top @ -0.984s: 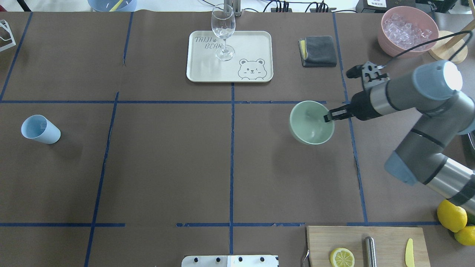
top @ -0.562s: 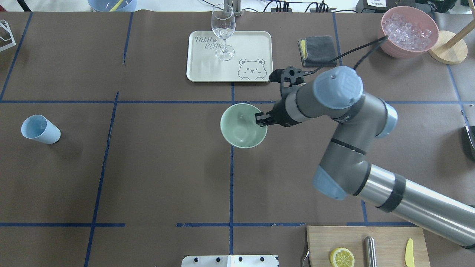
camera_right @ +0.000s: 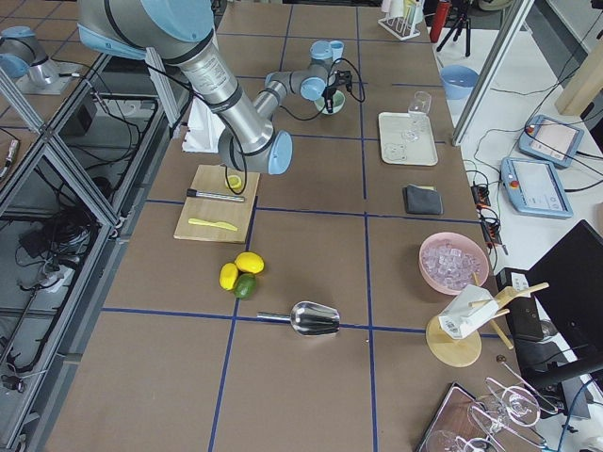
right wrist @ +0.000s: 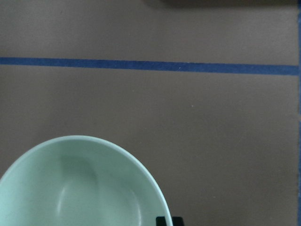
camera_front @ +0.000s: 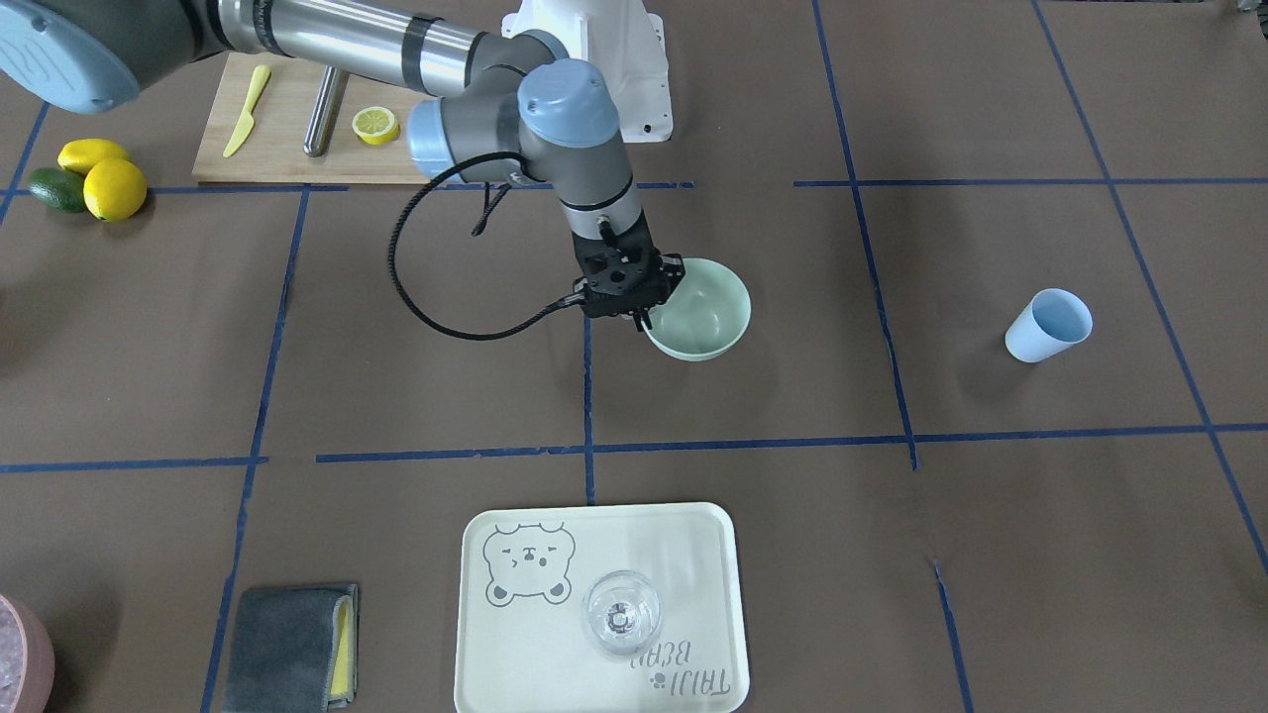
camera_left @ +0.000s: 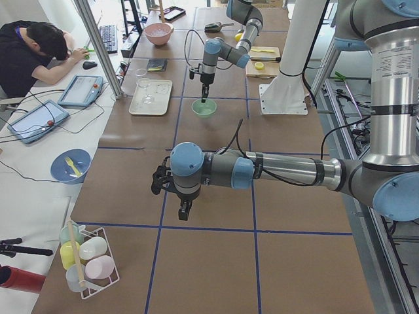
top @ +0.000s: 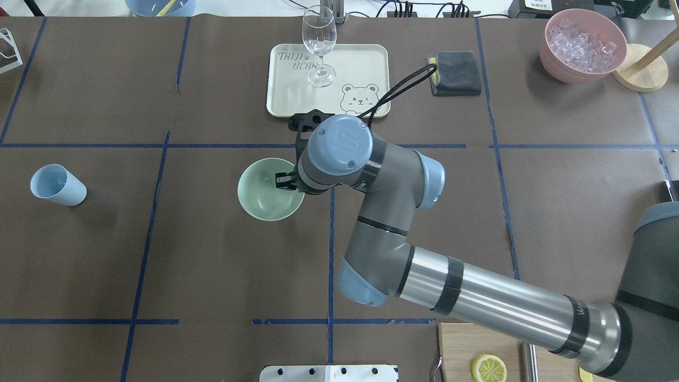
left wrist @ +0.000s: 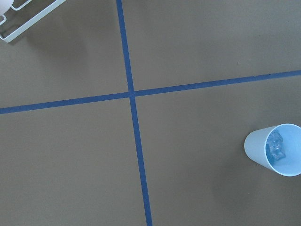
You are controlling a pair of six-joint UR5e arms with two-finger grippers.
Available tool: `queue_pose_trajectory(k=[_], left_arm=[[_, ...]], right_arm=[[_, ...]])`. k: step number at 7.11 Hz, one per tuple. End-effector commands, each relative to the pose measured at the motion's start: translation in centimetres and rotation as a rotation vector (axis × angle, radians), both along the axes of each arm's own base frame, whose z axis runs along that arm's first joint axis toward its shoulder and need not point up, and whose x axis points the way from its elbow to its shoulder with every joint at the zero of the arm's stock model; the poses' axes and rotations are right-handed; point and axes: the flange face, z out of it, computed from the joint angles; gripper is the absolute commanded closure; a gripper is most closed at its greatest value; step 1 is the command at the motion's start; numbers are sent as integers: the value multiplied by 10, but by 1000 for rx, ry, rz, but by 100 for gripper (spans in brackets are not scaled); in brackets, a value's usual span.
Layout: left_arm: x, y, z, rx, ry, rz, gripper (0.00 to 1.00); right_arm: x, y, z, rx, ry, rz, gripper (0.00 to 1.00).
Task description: Pour ice into bowl
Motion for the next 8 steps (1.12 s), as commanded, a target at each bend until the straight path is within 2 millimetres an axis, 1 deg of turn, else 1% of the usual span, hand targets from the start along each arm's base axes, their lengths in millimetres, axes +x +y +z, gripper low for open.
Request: queue_pose_trajectory(k=[1,2,3,4,5,6,7,8], left_arm=[[0,1,1,-1,1,0,0],[0,1,1,-3,1,-1,0],[0,-1,0,-1,1,-1,0],[0,-1,-1,2,1,-1,0],[0,-1,-16,37,-1,-2,0],[0,-2,-25,57,-2,-2,0],[0,-4,-27,65,-11,-2,0],[2,-9,-29,84,-16,2,0]], right_arm=[[-16,2,-10,-37,4,17,2],[-9,-6,-10,-31,5,23,0],[19,-38,-13,0,5,46,0],[54,-76,-3,46,30,49,0],[114,-106,10,109,51,27,0],[184,-117,23,134,52,-26,0],[265,-132,51,140,59,-117,0],[331,-143,97,199,92,-175,0]])
